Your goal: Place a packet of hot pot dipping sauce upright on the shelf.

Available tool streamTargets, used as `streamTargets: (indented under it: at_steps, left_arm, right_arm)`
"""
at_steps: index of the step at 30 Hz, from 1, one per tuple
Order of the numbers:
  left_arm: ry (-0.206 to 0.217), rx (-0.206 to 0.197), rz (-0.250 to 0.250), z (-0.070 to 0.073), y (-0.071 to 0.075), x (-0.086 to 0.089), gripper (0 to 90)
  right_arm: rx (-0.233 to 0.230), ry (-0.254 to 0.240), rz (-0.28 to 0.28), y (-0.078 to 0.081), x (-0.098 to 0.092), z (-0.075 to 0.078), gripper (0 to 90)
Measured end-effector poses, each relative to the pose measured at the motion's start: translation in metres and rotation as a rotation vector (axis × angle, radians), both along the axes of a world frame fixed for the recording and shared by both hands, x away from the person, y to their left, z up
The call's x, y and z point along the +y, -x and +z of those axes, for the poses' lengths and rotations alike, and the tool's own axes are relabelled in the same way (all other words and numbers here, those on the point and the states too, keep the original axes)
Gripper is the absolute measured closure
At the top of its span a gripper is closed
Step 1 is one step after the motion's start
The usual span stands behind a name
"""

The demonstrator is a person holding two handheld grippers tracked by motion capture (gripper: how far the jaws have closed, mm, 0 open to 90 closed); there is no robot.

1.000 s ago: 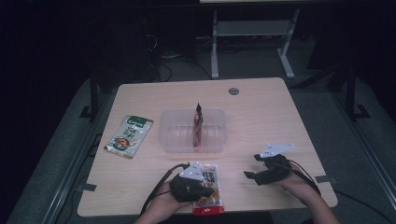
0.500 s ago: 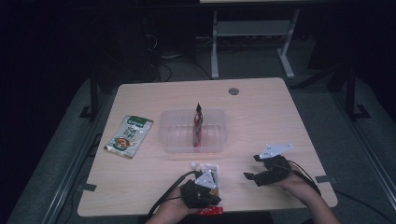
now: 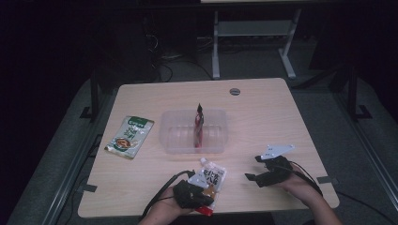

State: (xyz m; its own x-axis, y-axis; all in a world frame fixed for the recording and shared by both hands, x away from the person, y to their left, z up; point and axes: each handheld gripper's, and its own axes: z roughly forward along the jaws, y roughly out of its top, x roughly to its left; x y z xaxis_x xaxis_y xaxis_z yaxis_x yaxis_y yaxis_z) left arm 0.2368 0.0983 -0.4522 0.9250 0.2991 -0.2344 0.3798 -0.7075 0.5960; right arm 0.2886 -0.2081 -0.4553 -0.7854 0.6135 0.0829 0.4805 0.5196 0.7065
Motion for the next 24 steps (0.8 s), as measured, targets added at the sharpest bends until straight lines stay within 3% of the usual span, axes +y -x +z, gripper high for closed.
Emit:
streamTargets:
  at_steps: [24]
  left_arm:
    - [-0.057,-0.036,0.076,0.004,-0.018,0.030,89.6]
  right_arm:
    - [0.003,0.032,0.009,0.000,0.001,-0.002,19.9]
